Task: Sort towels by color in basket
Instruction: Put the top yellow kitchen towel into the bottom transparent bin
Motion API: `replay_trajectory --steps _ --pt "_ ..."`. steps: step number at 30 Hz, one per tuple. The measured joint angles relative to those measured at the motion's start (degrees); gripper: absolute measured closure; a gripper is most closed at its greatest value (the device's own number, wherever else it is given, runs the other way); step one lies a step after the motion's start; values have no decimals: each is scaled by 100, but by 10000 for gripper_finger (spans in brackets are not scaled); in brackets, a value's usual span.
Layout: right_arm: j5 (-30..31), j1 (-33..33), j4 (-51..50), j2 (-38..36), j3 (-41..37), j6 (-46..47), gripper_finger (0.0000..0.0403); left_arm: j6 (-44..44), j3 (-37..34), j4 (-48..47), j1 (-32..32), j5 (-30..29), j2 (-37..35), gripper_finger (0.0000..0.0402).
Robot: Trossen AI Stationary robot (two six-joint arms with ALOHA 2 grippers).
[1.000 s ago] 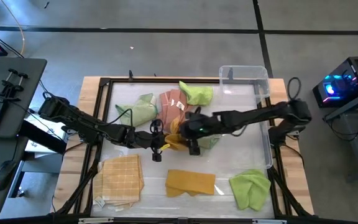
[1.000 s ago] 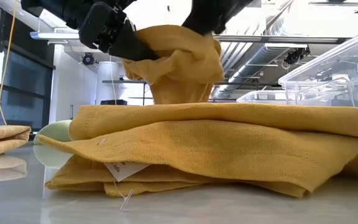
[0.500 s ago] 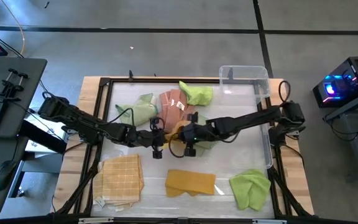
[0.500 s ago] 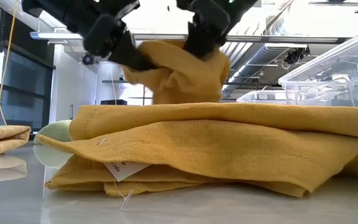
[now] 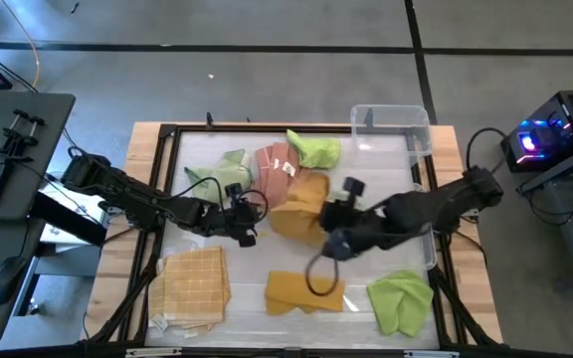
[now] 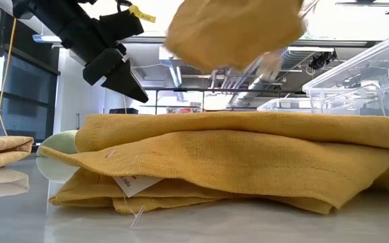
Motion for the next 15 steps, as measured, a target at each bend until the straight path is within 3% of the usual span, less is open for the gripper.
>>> replay_trajectory --steps 5,15 --pt "391 473 -1656 -4 840 1510 392 -2 0 -4 -8 -1 0 311" --pt "900 934 -1591 -1188 456 1942 394 0 -7 -84 -22 2 0 312"
